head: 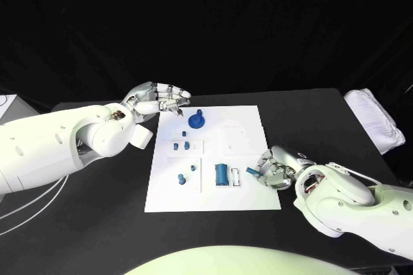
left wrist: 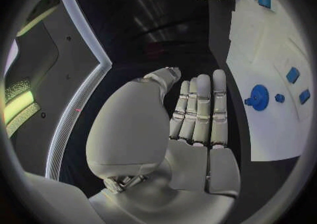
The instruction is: Assemble the parts on the task board
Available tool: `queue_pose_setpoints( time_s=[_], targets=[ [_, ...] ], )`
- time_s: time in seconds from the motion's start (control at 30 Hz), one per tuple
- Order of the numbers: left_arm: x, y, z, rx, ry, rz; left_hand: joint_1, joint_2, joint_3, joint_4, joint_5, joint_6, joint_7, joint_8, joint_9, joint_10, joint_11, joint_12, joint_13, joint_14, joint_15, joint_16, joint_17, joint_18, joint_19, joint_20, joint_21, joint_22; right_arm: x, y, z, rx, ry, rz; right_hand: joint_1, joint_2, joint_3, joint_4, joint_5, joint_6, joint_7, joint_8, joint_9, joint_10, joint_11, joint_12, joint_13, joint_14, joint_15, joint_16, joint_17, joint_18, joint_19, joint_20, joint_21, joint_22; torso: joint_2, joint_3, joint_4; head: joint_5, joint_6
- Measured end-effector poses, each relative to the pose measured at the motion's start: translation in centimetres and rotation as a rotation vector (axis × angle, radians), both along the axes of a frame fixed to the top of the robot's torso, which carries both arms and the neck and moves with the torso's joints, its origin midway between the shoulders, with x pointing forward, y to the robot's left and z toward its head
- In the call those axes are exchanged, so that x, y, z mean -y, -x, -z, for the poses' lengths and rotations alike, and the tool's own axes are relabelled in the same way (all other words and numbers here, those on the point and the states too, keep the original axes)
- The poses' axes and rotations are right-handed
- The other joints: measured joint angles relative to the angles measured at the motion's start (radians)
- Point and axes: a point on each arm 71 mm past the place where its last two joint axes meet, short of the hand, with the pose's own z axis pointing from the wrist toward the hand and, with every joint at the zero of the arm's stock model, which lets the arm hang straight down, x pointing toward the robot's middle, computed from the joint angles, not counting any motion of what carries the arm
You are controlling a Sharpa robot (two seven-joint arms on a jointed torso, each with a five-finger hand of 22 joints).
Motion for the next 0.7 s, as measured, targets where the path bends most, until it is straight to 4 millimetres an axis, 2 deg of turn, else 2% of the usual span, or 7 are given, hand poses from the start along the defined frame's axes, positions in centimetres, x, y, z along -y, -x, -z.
queue_pose_setpoints(
  time_s=[0.23,0.7],
  targets=[
    [0.1,0.0,0.0,0.0,0.001,0.001,0.0,0.0,0.0,0.0,0.0,0.0,0.0,0.0,0.0,0.0,0.0,0.0,0.0,0.0,0.0,0.0,0.0,0.0,0.0,0.0,0.0,0.0,-1.1,0.0,0.2,-0.049,-0.05,0.015,-0.029,-0.004,0.002,0.0,0.002,0.002,-0.002,0.0,0.005,0.0,0.0,0.0,0.0,0.0,0.0,0.0,0.0,0.0,0.0,0.0,0.0,0.0,0.0,-0.0006,-0.0001,-0.003,-0.003],
    [0.2,0.0,0.0,0.0,0.002,0.005,0.004,0.004,0.0,0.0,0.0,0.0,0.0,0.0,0.0,0.0,0.0,0.0,0.0,0.0,0.0,0.0,0.0,0.0,0.0,0.0,0.0,0.0,-2.9,-0.5,1.4,-0.139,-0.131,0.067,-0.101,-0.006,0.012,0.001,-0.029,0.005,-0.005,0.004,0.009,0.0,0.0,0.004,0.0,0.0,0.0,0.0,0.0,0.0,0.0,0.0,0.0,0.001,0.0,0.0,0.0006,-0.005,-0.004]
  ],
)
